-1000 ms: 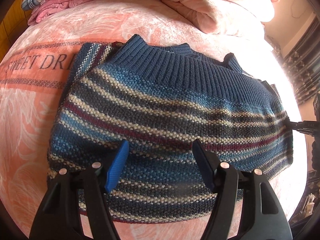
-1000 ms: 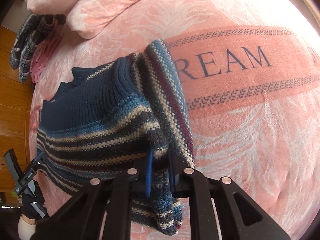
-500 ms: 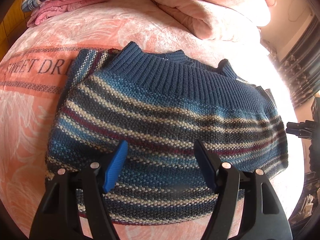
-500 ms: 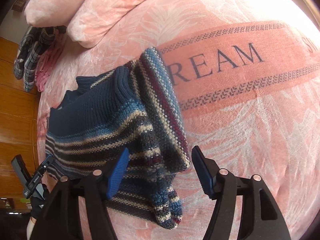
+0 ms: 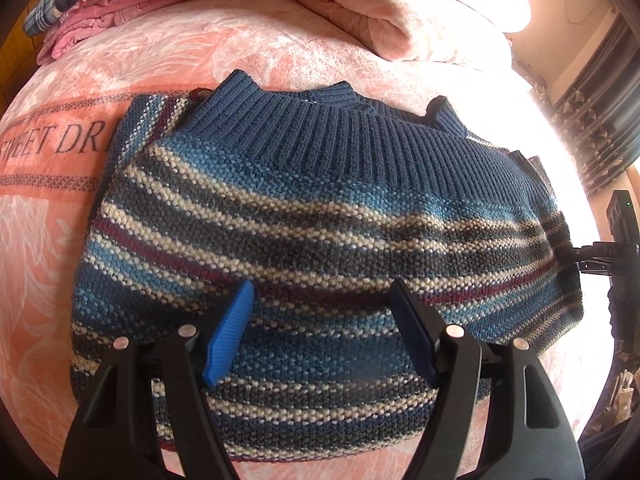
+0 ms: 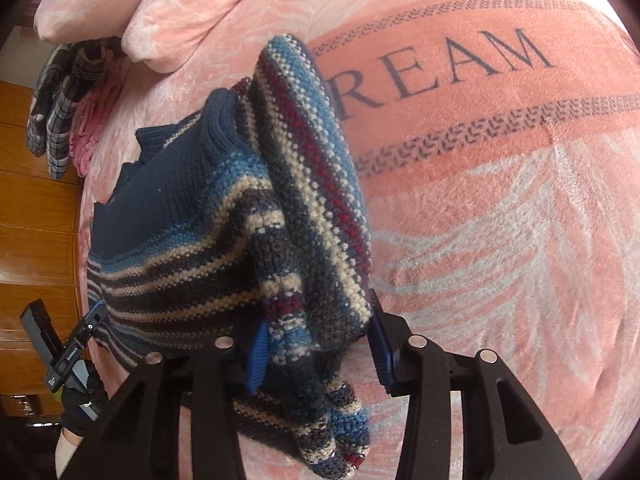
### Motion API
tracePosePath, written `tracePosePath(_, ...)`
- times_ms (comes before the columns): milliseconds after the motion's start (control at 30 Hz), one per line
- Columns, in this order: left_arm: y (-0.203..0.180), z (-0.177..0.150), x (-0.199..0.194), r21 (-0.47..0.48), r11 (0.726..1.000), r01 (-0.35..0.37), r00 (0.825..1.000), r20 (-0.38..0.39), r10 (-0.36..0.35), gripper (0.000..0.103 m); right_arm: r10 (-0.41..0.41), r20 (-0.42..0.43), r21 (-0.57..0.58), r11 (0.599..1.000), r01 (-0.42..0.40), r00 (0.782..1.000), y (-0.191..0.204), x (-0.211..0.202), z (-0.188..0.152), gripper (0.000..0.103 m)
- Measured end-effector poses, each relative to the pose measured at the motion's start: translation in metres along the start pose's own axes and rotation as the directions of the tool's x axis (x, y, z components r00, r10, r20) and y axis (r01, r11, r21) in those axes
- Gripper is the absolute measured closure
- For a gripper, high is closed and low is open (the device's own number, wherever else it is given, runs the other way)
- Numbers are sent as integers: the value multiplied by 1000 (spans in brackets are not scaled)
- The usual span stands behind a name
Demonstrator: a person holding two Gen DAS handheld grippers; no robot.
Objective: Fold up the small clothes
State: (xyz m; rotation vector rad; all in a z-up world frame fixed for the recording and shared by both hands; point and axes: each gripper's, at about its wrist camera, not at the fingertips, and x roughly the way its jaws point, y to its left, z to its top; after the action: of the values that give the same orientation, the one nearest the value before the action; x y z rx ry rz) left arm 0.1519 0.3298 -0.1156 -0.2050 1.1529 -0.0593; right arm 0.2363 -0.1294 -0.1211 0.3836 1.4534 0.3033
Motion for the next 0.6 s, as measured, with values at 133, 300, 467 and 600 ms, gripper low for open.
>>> tracePosePath(133, 1, 0, 0, 0, 1000, 2, 1000, -2, -2, 32, -30, 5, -21, 999, 30, 1000, 6, -1, 0, 65)
tracePosePath(300, 0, 0, 2, 4, 1000, 2, 1000, -4, -2, 32, -42, 5, -24, 999, 42, 999, 5, 1, 2, 65)
tracePosePath(467, 1, 1, 4, 0, 1000, 6, 1000, -6, -6, 32, -58, 13, -28, 998, 58, 998, 5, 4, 2, 65)
tracePosePath(600, 1, 1, 5, 1, 1000, 6, 1000, -6, -6, 30, -73, 27, -22, 997, 74, 997, 5, 6, 0, 65)
